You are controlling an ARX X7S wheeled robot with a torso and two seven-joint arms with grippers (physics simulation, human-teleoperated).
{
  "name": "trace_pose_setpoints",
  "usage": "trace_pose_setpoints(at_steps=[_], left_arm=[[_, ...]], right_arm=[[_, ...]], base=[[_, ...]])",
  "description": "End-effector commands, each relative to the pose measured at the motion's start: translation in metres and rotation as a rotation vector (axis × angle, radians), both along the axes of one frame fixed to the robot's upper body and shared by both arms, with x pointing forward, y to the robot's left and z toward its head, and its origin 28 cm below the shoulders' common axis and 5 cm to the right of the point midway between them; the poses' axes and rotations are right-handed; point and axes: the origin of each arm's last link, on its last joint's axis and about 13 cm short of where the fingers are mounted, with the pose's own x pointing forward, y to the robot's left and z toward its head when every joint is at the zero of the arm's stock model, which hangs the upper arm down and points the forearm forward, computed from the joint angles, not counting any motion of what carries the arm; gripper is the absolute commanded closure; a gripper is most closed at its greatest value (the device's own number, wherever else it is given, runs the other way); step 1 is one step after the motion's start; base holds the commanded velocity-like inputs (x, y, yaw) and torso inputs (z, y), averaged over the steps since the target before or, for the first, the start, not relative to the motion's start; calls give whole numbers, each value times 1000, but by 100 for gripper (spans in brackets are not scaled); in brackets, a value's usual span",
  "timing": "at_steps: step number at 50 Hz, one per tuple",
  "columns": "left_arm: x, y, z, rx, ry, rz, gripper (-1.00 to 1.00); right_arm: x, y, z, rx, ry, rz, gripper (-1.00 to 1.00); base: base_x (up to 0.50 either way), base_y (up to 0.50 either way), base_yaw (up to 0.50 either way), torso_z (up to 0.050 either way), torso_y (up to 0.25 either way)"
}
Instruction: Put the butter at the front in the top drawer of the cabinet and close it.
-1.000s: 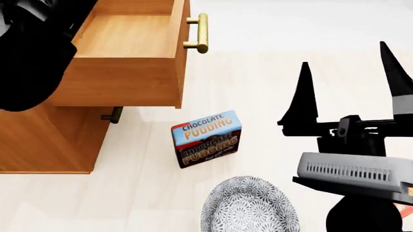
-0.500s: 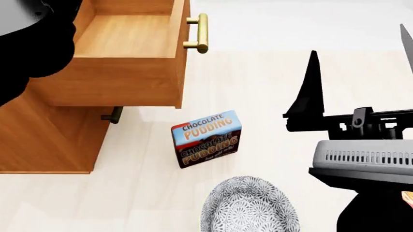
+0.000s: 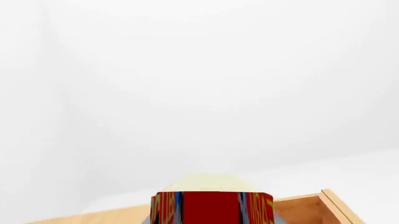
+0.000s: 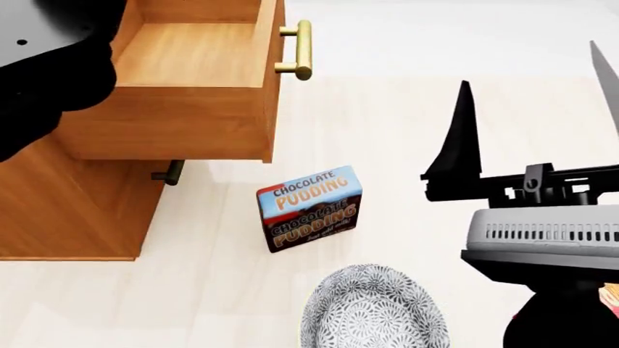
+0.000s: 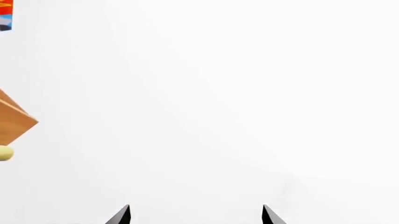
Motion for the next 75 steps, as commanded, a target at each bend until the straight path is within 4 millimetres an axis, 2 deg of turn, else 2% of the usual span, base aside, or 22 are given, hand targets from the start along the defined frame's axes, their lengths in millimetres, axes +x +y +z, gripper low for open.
trace_pose_setpoints(at_steps=[1,47,75], left_arm=[[7,3,7,33,-32,52,100],[44,12,-12,74,49,142,100],[47,10,-18,99,123,137,100]], right_arm=[[-1,1,-1,-4,10,1,-100],[-7,0,-3,1,27,-12,-100],[-9,-1,-6,5,26,-22,-100]], base=[[0,0,0,0,0],[0,0,0,0,2],[2,0,0,0,0]])
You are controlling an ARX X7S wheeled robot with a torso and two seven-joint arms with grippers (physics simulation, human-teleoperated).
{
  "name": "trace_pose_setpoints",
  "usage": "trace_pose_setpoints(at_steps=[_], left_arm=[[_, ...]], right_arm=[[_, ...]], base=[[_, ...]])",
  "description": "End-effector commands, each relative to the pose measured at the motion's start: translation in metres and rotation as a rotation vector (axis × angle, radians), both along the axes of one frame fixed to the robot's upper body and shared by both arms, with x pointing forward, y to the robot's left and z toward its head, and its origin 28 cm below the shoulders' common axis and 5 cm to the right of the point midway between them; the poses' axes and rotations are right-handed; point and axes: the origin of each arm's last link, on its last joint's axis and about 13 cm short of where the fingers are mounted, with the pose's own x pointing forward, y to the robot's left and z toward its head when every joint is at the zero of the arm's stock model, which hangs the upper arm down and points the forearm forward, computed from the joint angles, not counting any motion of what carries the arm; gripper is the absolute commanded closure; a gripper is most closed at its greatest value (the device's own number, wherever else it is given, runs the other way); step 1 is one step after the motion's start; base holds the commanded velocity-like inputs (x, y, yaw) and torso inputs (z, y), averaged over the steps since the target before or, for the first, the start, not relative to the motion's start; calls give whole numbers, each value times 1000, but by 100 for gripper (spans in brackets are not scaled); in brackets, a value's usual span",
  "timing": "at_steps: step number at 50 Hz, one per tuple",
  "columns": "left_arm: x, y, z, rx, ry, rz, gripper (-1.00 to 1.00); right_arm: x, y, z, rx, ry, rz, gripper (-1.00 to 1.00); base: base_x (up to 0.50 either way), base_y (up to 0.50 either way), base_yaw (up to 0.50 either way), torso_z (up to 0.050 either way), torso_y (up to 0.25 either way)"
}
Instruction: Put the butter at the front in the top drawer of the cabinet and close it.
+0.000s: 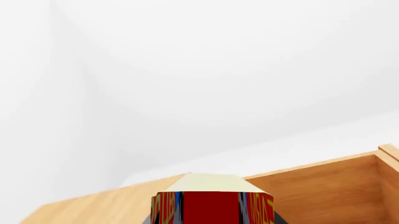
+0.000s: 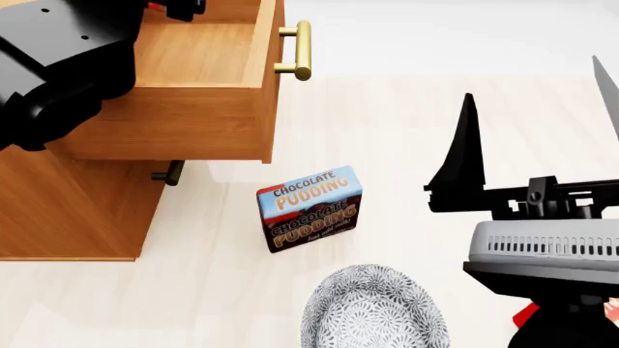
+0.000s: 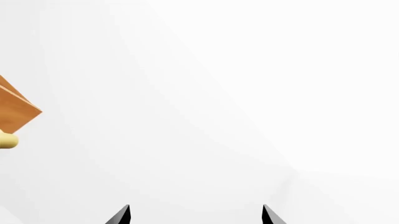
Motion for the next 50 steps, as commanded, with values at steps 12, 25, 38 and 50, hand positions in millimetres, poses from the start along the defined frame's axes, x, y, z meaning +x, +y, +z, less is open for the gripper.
trace_pose_setpoints(at_steps=[12,25,38,50], left_arm=[[2,1,-5,28,65,-9,100],[5,1,-7,51,99,-5,100],[6,-2,-8,89,129,-2,100],[6,-2,-5,123,149,3,100]], right_arm=[[0,0,-1,7,2,-4,-100],[-1,-2,-1,14,-1,-5,-100],[-2,-2,-2,17,-1,-8,-100],[-2,-3,-2,16,-2,-10,-100]], base=[[1,0,0,0,0],[0,0,0,0,0],[2,0,-1,0,-3],[3,0,-2,0,-3]])
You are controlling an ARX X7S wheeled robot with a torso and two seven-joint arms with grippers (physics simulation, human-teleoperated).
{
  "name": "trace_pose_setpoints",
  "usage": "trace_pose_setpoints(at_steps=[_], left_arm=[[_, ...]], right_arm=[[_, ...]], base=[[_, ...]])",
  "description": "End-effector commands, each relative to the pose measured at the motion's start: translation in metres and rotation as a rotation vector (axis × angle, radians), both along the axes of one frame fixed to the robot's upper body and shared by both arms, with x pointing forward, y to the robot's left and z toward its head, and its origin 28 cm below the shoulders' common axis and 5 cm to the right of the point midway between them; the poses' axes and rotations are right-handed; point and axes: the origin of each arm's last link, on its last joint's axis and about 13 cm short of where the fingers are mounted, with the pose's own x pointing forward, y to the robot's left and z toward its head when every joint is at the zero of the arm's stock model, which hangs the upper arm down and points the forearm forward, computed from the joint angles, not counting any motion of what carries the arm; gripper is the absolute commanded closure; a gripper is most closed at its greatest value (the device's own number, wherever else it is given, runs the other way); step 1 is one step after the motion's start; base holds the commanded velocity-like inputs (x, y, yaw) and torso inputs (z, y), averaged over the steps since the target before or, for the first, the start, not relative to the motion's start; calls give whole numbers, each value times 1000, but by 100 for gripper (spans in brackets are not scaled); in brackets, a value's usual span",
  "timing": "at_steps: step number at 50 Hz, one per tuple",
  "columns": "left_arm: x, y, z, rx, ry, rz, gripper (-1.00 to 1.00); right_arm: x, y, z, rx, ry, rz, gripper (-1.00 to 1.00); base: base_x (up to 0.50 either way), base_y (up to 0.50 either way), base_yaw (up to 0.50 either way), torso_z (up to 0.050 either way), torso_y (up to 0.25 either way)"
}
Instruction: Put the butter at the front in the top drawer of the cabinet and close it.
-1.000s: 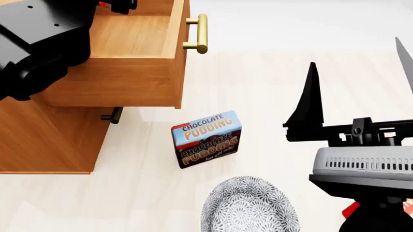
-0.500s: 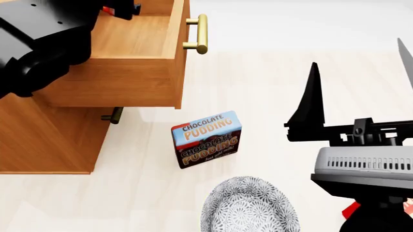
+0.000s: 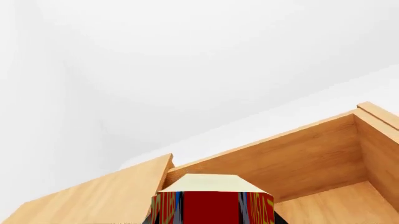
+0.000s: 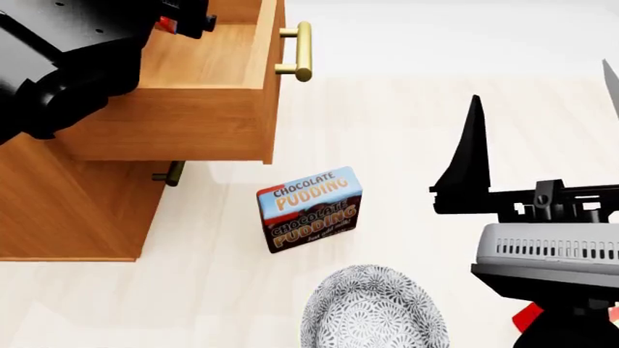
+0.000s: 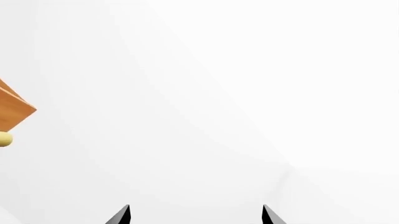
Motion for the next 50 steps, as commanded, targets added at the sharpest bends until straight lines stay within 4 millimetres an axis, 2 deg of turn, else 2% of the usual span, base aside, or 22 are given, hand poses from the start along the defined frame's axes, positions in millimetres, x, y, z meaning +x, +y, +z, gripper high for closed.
trace_pose_setpoints(at_steps=[1,50], left_arm=[[3,0,-5,52,18,19,100],[-1,-2,-11,114,88,-3,100]], right_arm=[[0,0,0,0,-1,-1,-100],[0,-1,1,14,-5,3,-100]], base=[[0,0,-3,0,0],[0,0,1,-1,0]])
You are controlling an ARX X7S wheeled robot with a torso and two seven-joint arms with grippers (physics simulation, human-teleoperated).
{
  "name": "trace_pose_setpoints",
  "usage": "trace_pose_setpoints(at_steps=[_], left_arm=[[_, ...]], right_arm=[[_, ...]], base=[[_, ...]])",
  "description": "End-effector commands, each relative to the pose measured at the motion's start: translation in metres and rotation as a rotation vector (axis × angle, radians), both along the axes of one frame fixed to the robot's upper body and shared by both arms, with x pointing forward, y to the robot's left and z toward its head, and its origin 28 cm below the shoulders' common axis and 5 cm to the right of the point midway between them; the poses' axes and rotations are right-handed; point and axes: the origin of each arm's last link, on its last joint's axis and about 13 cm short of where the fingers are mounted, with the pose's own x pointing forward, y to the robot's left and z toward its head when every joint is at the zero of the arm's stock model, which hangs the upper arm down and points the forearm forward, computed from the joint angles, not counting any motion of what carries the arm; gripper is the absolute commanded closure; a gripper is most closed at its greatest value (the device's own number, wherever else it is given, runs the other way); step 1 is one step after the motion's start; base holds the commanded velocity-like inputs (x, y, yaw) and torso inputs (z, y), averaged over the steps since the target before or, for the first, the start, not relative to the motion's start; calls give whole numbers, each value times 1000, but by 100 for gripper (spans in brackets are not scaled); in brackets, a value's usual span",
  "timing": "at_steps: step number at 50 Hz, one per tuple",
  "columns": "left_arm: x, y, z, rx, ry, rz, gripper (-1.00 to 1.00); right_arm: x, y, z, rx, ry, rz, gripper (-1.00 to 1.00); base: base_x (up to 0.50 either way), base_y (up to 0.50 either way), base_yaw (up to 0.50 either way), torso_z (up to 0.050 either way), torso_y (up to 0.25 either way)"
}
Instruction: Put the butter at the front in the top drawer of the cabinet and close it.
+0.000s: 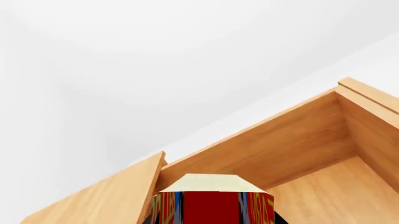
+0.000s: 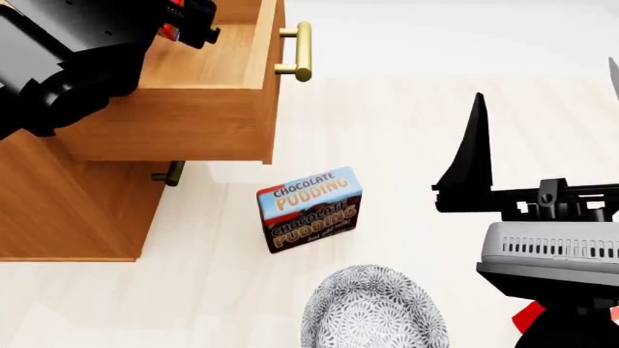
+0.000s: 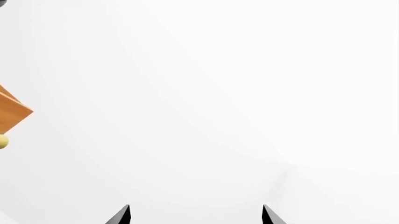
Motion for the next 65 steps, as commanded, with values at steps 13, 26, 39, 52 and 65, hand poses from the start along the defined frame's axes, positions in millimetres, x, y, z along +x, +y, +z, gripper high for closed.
trace_pose_setpoints(at_steps=[13,26,39,52,65], left_arm=[[-1,-1,-11,10,36,-3,-100],[-3,-1,-8,15,21,-2,-100],[-4,-1,-6,12,15,-9,-100],[-16,-1,8,20,-27,-8,-100],[-31,0,28,43,-85,2,-100]], right_arm=[[0,-1,-2,10,5,3,-100],[-1,0,-1,16,8,7,-100],[-2,0,1,8,7,7,-100],[-4,1,1,5,3,8,-100],[-7,0,2,4,-5,5,-100]], base=[[0,0,2,-1,0],[0,0,0,0,0],[0,0,0,-1,-1],[0,0,0,0,0],[0,0,0,0,0]])
